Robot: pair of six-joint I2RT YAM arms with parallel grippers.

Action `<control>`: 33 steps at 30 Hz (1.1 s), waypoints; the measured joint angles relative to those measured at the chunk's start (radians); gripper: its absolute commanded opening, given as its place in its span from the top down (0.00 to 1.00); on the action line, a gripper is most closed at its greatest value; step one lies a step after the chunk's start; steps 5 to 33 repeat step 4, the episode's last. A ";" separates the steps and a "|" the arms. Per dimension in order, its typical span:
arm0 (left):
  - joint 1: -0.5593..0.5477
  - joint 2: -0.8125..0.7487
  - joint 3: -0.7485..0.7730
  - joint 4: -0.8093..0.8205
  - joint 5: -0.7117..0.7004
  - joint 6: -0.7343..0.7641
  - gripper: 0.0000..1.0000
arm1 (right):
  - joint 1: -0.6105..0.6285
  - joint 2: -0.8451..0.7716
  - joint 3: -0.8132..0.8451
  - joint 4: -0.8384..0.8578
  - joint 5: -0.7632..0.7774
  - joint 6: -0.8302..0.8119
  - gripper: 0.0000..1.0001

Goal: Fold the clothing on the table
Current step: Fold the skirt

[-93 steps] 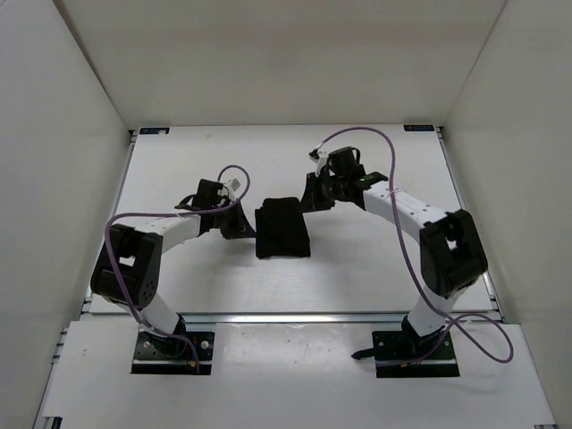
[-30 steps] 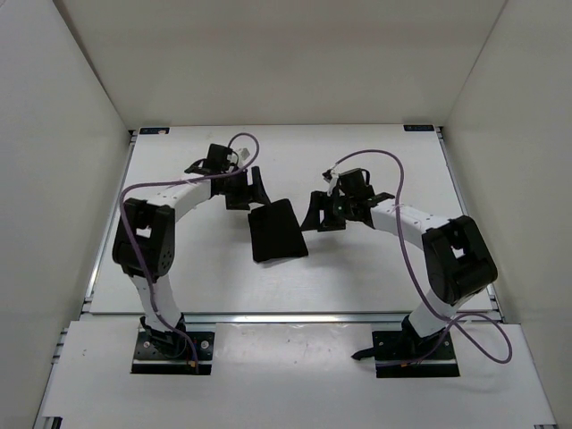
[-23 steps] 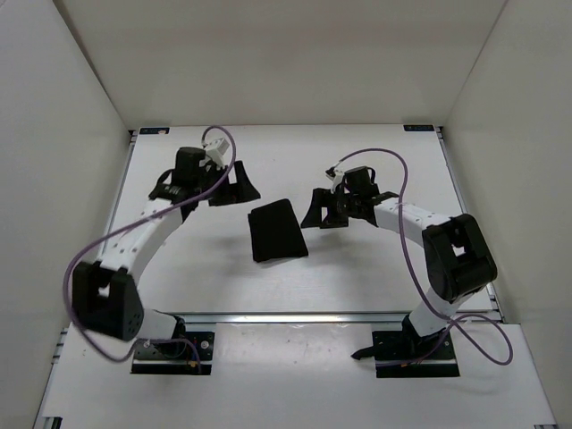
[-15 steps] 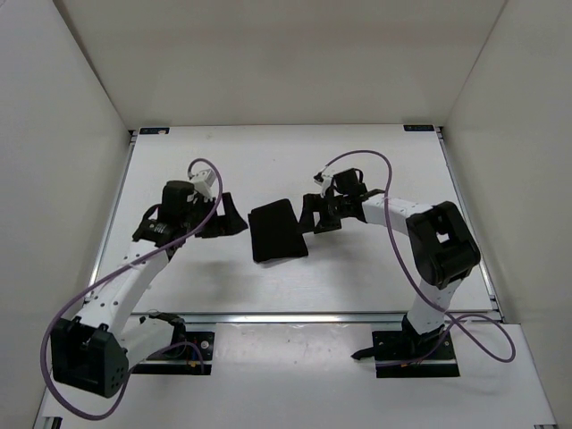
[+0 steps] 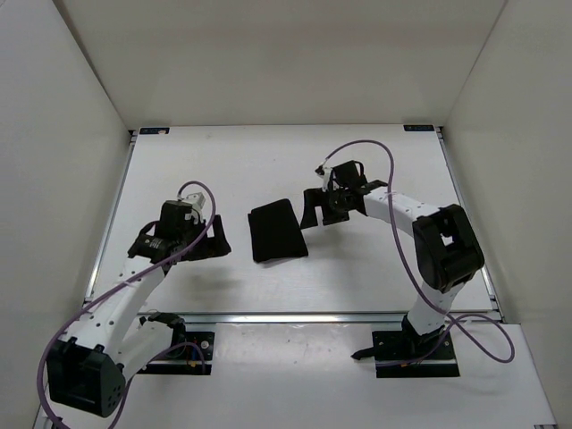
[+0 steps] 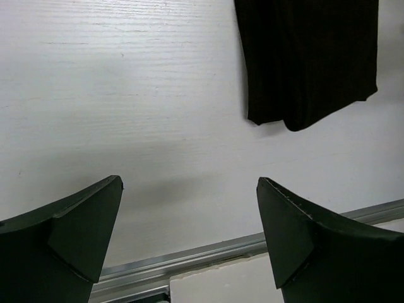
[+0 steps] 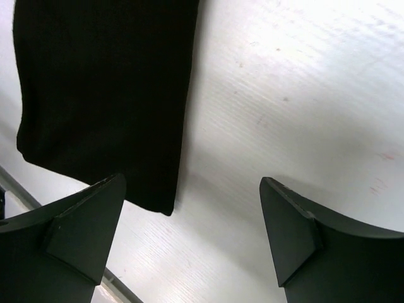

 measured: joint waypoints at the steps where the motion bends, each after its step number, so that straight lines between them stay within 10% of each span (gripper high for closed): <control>1: 0.000 0.002 0.000 -0.004 -0.005 0.001 0.01 | -0.001 -0.013 0.000 -0.003 0.014 -0.001 0.15; 33: -0.001 0.023 0.001 -0.011 -0.014 0.004 0.01 | -0.001 -0.053 -0.003 -0.001 0.045 0.000 0.14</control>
